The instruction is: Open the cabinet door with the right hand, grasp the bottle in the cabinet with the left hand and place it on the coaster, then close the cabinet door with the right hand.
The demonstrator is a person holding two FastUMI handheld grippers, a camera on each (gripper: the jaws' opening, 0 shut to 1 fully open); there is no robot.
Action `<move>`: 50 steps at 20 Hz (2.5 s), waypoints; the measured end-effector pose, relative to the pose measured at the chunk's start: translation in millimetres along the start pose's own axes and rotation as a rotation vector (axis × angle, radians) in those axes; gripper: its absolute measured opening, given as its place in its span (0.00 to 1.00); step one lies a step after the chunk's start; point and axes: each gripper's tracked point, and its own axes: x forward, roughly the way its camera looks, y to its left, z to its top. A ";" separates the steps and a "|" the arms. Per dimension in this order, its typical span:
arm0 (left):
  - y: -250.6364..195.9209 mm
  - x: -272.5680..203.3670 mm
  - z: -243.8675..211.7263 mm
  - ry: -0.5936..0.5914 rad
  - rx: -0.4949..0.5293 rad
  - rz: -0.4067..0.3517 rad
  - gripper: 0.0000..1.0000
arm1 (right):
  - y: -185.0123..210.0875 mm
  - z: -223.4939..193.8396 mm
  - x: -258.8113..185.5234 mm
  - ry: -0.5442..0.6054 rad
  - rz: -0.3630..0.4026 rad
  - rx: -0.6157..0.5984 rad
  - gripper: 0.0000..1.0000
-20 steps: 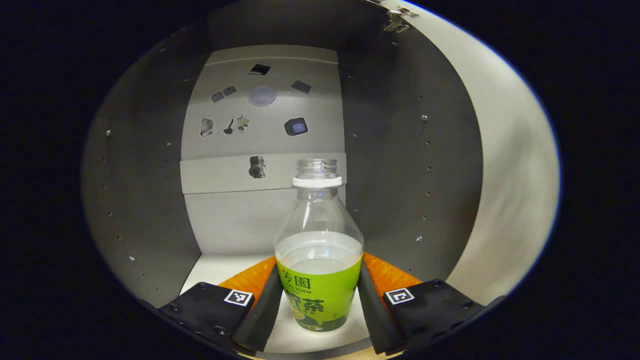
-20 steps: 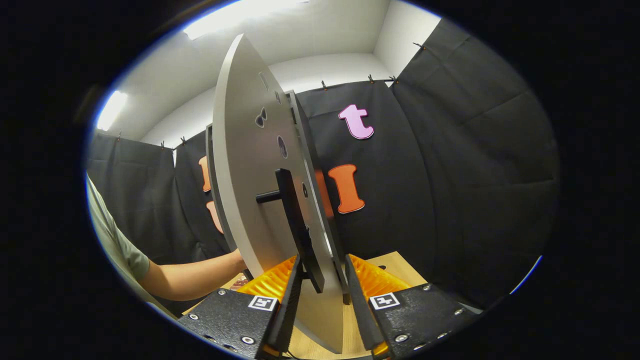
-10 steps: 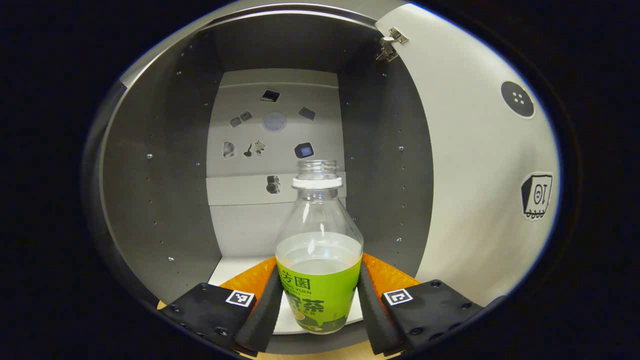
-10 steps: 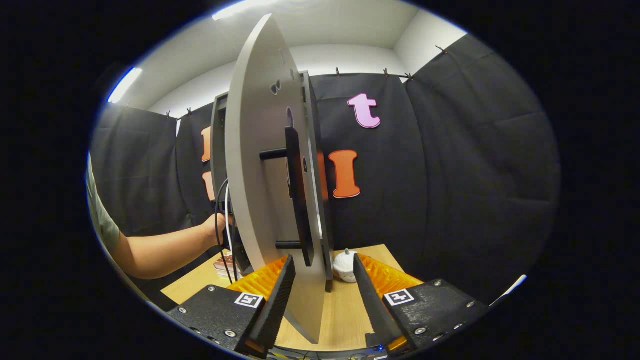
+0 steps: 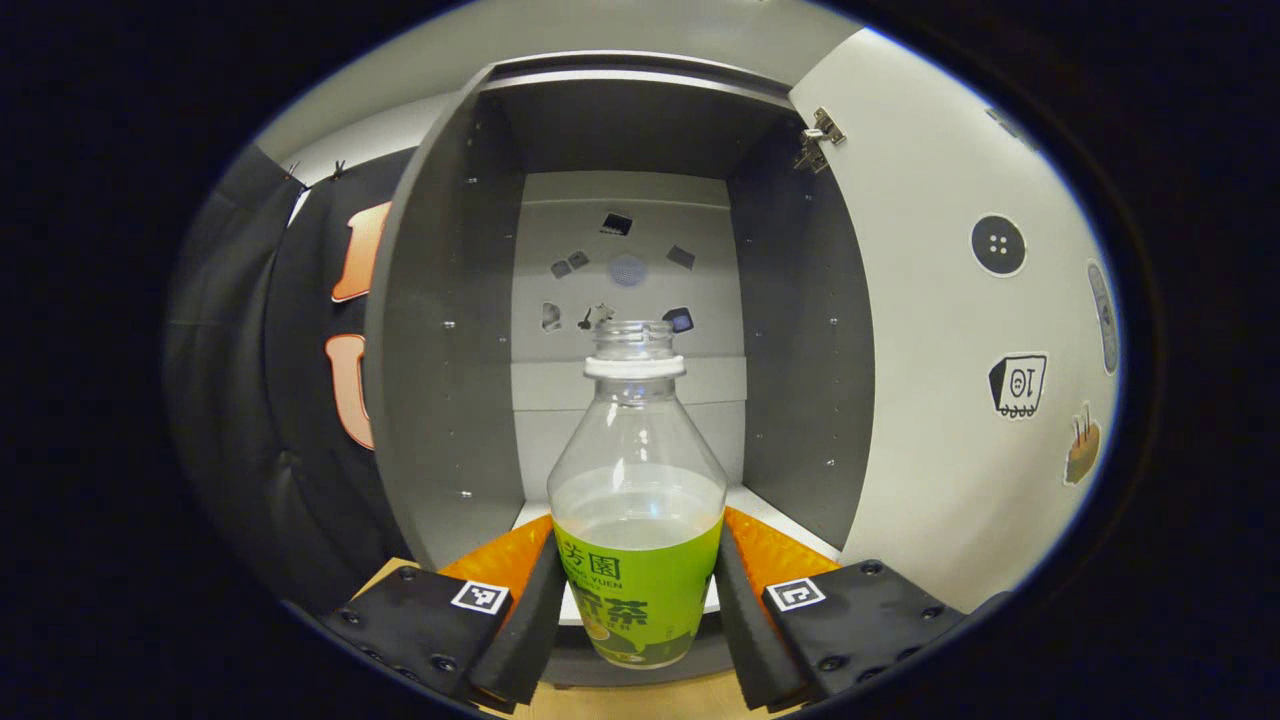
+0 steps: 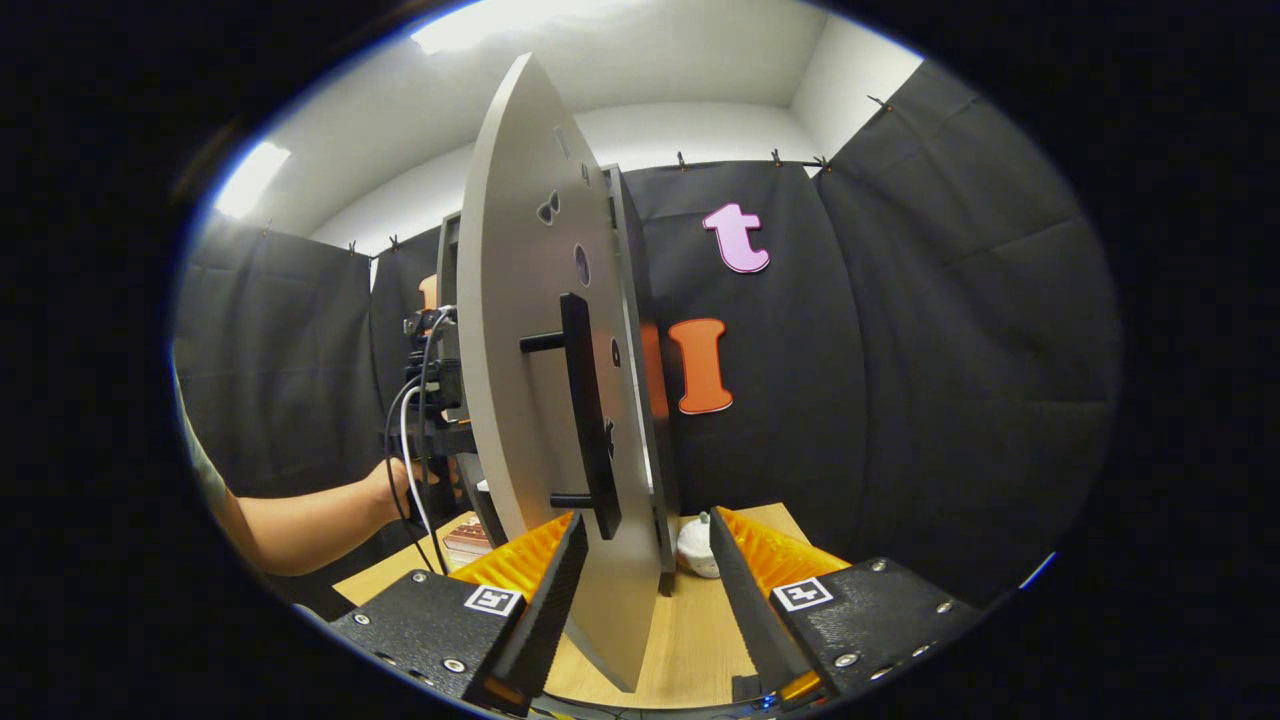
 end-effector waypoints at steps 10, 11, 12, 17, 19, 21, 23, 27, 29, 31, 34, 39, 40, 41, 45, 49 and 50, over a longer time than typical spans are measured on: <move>72.3 -61.8 -52.3 0.033 0.031 0.033 0.77 | 9.4 4.9 -3.9 -0.016 -0.107 0.007 0.78; 80.4 -68.7 -57.3 0.040 0.033 0.035 0.77 | 9.4 4.9 -5.1 -0.018 -0.118 0.007 0.78; 88.9 -72.2 -62.9 0.047 0.025 0.044 0.77 | 10.7 4.5 -4.4 -0.016 -0.128 0.009 0.78; 127.4 -89.2 -72.4 0.027 -0.008 0.098 0.78 | 11.8 5.4 -5.7 -0.006 -0.163 0.016 0.78; 136.6 -94.3 -79.8 0.029 -0.005 0.107 0.77 | 11.6 9.7 -7.4 -0.019 -0.179 0.031 0.78; 143.6 -100.8 -97.4 0.049 0.005 0.117 0.77 | 11.4 12.4 -8.3 -0.030 -0.191 0.039 0.78; 150.2 -108.9 -113.5 0.060 0.017 0.128 0.77 | 8.3 16.8 -11.2 -0.042 -0.212 0.036 0.78; 158.9 -123.1 -143.6 0.083 0.012 0.152 0.77 | 5.4 22.8 -12.5 -0.055 -0.243 0.049 0.78; 163.4 -127.9 -159.2 0.098 0.029 0.158 0.78 | 3.2 24.3 -13.5 -0.054 -0.259 0.050 0.78; 165.9 -135.7 -172.5 0.106 0.055 0.169 0.81 | 5.3 27.6 -12.2 -0.055 -0.265 0.048 0.78; 170.7 -146.7 -190.9 0.115 0.094 0.187 0.80 | 11.3 30.6 -8.9 -0.052 -0.267 0.039 0.78; 176.3 -162.2 -233.3 0.163 0.133 0.197 0.81 | 6.9 31.9 -7.0 -0.037 -0.311 0.040 0.78; 180.2 -165.0 -239.5 0.169 0.133 0.204 0.77 | 7.3 34.4 -8.4 -0.043 -0.315 0.045 0.78; 183.2 -166.6 -245.1 0.173 0.132 0.212 0.79 | 6.0 35.9 -8.7 -0.046 -0.323 0.048 0.78; 192.2 -175.1 -266.9 0.170 0.149 0.233 0.78 | 0.7 37.3 -14.5 -0.038 -0.370 0.043 0.78; 194.1 -182.9 -295.7 0.186 0.131 0.238 0.79 | 0.3 36.1 -20.4 -0.014 -0.412 0.042 0.78; 196.7 -185.1 -302.7 0.188 0.116 0.241 0.79 | -0.2 36.0 -21.2 -0.006 -0.424 0.036 0.78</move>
